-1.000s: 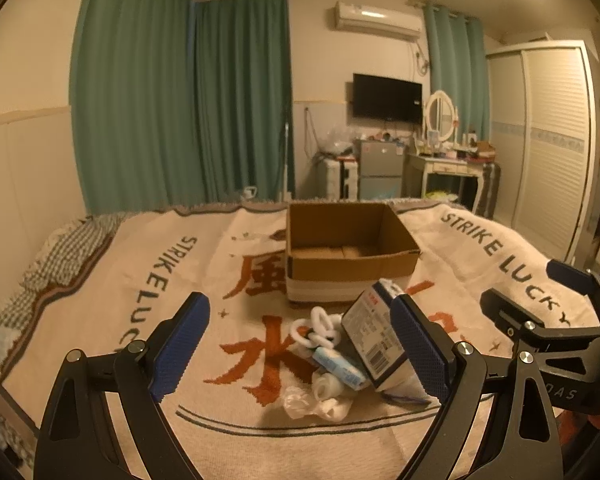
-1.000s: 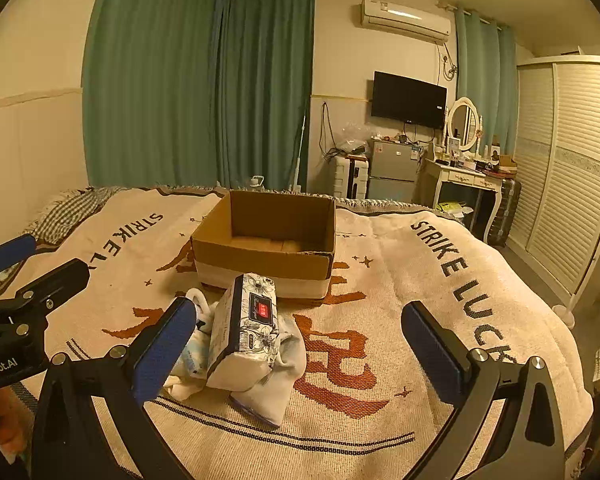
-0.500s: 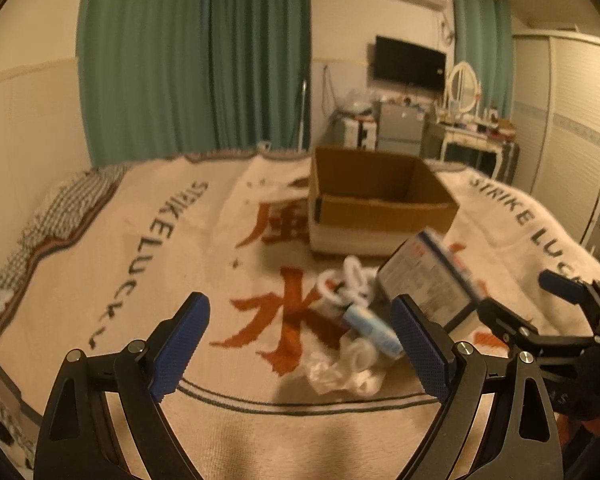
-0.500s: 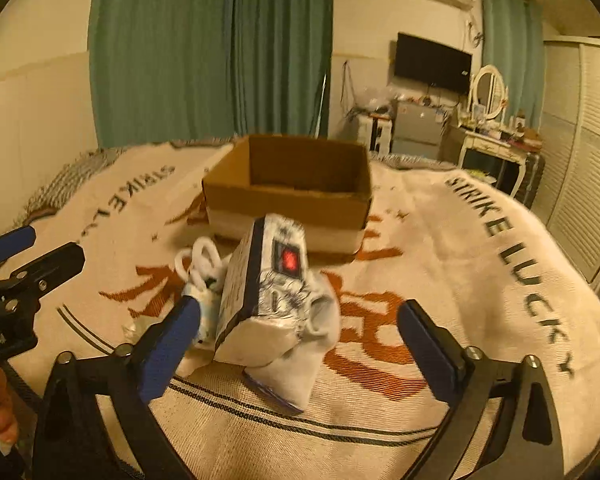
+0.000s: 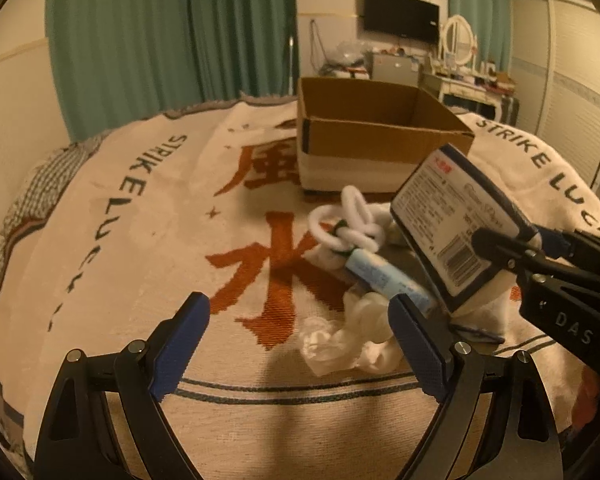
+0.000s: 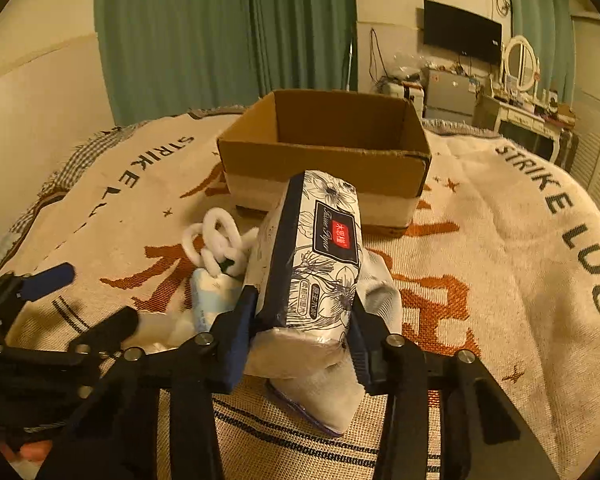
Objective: Organize soft objects
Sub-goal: 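Grasp the floral tissue pack with the right gripper while the left grasps the blue-white packet, then carry both packs to the cardboard box and open both grippers inside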
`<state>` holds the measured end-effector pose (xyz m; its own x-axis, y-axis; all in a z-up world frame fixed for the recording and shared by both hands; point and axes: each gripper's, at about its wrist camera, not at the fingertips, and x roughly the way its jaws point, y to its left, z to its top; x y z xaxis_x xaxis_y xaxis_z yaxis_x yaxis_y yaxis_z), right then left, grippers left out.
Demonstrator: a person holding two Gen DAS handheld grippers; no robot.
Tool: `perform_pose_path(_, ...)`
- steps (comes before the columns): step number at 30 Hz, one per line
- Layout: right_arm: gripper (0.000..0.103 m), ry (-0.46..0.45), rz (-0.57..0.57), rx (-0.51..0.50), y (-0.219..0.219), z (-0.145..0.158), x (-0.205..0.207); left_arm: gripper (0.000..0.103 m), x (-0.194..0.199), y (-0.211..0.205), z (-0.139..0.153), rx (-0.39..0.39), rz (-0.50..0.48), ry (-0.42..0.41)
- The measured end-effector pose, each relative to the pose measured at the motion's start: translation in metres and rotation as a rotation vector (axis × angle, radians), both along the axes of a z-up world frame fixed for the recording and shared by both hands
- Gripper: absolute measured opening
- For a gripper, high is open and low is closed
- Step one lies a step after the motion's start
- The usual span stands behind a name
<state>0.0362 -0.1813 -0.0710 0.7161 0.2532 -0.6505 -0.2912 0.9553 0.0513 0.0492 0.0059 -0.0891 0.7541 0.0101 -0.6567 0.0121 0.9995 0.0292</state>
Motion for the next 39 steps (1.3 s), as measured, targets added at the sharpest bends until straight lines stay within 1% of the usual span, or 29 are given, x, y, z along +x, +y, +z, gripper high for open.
perform_pose_path(1, 0.04, -0.015, -0.001, 0.012, -0.003, 0.005, -0.004, 0.087, -0.002, -0.004, 0.003, 0.002, -0.012, -0.007)
perform_pose_path(4, 0.039, -0.052, -0.009, 0.044, -0.012, 0.023, -0.014, 0.086, -0.001, -0.016, 0.008, 0.008, -0.042, -0.019)
perform_pose_path(8, 0.039, -0.119, -0.046, 0.011, -0.028, 0.047, -0.024, 0.086, 0.005, -0.035, 0.01, 0.012, -0.104, -0.019)
perform_pose_path(10, 0.039, -0.137, -0.076, -0.004, -0.039, 0.053, -0.025, 0.086, 0.013, -0.046, 0.005, 0.025, -0.125, 0.008)
perform_pose_path(12, 0.039, -0.129, -0.099, -0.006, -0.047, 0.053, -0.023, 0.085, 0.02, -0.053, -0.001, 0.05, -0.128, 0.036)
perform_pose_path(13, 0.039, -0.116, -0.117, -0.002, -0.053, 0.049, -0.02, 0.083, 0.024, -0.058, -0.006, 0.064, -0.133, 0.049)
perform_pose_path(16, 0.039, -0.08, -0.141, 0.011, -0.066, 0.039, -0.013, 0.081, 0.039, -0.065, -0.015, 0.093, -0.134, 0.075)
perform_pose_path(20, 0.039, -0.05, -0.148, 0.014, -0.072, 0.03, -0.007, 0.081, 0.055, -0.065, -0.024, 0.089, -0.141, 0.107)
perform_pose_path(23, 0.039, -0.043, -0.145, 0.019, -0.075, 0.025, -0.006, 0.081, 0.059, -0.07, -0.038, 0.13, -0.155, 0.147)
perform_pose_path(25, 0.039, -0.037, -0.147, 0.022, -0.075, 0.025, -0.004, 0.081, 0.062, -0.07, -0.044, 0.127, -0.158, 0.164)
perform_pose_path(28, 0.039, -0.036, -0.143, 0.017, -0.072, 0.025, -0.004, 0.081, 0.063, -0.069, -0.046, 0.11, -0.157, 0.162)
perform_pose_path(29, 0.039, -0.038, -0.141, 0.013, -0.072, 0.025, -0.004, 0.079, 0.064, -0.069, -0.046, 0.111, -0.16, 0.161)
perform_pose_path(30, 0.039, -0.039, -0.141, 0.01, -0.071, 0.024, -0.004, 0.069, 0.064, -0.069, -0.046, 0.107, -0.166, 0.165)
perform_pose_path(31, 0.039, -0.04, -0.142, 0.008, -0.071, 0.025, -0.005, 0.063, 0.062, -0.07, -0.047, 0.093, -0.174, 0.171)
perform_pose_path(32, 0.039, -0.041, -0.142, 0.008, -0.071, 0.025, -0.005, 0.061, 0.06, -0.07, -0.046, 0.086, -0.175, 0.169)
perform_pose_path(34, 0.039, -0.042, -0.144, 0.009, -0.07, 0.025, -0.006, 0.052, 0.053, -0.071, -0.043, 0.092, -0.177, 0.153)
perform_pose_path(35, 0.039, -0.042, -0.146, 0.007, -0.07, 0.025, -0.007, 0.051, 0.05, -0.072, -0.041, 0.091, -0.18, 0.15)
perform_pose_path(36, 0.039, -0.044, -0.147, 0.006, -0.07, 0.025, -0.009, 0.046, 0.046, -0.071, -0.038, 0.084, -0.183, 0.144)
perform_pose_path(39, 0.039, -0.049, -0.149, 0.006, -0.069, 0.028, -0.015, 0.039, 0.034, -0.068, -0.027, 0.043, -0.199, 0.127)
